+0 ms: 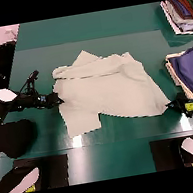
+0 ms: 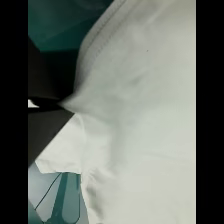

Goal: Fold the shirts.

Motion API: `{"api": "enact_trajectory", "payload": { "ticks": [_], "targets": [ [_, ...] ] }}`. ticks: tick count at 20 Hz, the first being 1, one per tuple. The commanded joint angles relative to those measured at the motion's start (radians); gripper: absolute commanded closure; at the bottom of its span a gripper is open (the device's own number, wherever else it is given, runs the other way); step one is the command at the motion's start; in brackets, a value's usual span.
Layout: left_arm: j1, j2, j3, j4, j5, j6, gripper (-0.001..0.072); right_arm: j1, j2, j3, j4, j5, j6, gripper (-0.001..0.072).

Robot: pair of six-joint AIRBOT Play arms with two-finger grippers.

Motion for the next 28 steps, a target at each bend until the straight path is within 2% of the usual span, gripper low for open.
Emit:
{"api": "enact_trajectory", "payload": {
  "ticks": [1,5,9,13,18,20,23,28],
  "targets": [
    [0.0,0.02,0.008,0.015,0.001,-0.002,0.0681,0.108,-0.01,0.026,0.024,-0.027,-0.04,0.0695],
    [0.0,0.163,0.151,0.226,-0.048,-0.111,0.0681,0.296,0.108,0.24,0.025,-0.016,-0.032,0.0696],
    [0.0,0.302,0.494,0.319,-0.153,-0.117,0.068,0.379,0.261,0.635,0.021,-0.016,0.003,0.0696],
    [0.0,0.326,0.939,0.318,-0.168,-0.117,0.068,0.349,0.32,1.047,0.016,0.002,0.025,0.0696],
    [0.0,0.321,1.322,0.318,-0.124,-0.134,0.0681,0.164,0.29,1.452,0.016,0.171,0.046,0.0696],
    [0.0,0.321,1.355,0.318,-0.103,-0.135,0.0681,0.076,0.246,1.586,0.016,0.246,0.071,0.0697],
    [0.0,0.296,1.307,0.32,-0.149,-0.135,0.0681,0.042,0.18,1.677,0.019,0.274,0.096,0.0697],
    [0.0,0.121,1.108,0.322,-0.276,-0.132,0.068,0.08,0.078,1.491,0.014,0.357,0.115,0.0697]
  ]
}}
